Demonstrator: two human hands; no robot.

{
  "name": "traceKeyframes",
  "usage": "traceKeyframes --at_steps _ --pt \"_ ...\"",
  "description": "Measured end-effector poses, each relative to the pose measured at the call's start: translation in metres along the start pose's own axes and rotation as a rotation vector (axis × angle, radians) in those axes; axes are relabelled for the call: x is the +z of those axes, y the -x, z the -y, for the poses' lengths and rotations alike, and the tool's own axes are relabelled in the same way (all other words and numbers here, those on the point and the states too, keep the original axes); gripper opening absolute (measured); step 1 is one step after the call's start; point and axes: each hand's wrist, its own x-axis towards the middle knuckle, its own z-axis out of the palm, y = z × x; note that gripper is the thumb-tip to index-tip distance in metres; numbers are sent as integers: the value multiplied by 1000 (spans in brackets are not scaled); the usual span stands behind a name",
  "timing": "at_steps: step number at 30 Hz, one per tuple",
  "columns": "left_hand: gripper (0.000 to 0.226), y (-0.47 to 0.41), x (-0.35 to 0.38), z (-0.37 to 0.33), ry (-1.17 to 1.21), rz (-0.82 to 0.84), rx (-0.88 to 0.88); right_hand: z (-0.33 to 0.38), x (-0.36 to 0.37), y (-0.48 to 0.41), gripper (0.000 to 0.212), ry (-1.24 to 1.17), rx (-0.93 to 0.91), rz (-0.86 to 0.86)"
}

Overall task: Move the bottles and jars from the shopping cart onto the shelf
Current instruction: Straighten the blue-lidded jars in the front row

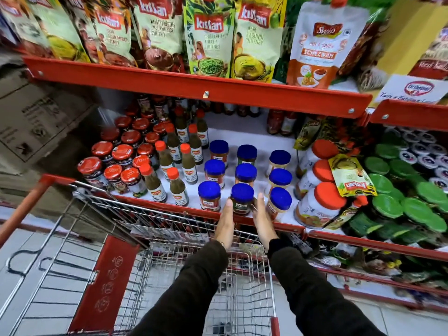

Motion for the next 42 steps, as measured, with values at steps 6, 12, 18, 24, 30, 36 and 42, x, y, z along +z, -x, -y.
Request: traceKeyframes --at_steps 6,12,18,24,30,36,42 --pt "85 4 -3 3 4 -20 -19 6 4 14 63 14 16 -37" --pt "87 17 -1 -10 -6 -13 27 8 4 17 67 42 41 -49" --pt "85 41 13 5 -109 -67 48 -17 -9 29 89 -107 -1 -146" --pt "60 49 49 9 -52 -11 116 -37 -39 45 72 -223 -27 -404" --pt "61 6 89 -34 105 53 44 -21 -53 47 61 -267 -20 -405" --pt "64 -24 98 -33 89 77 56 -17 -56 45 74 -195 22 -197" --pt "58 -15 98 -28 83 79 54 -9 -72 35 56 -139 6 -154"
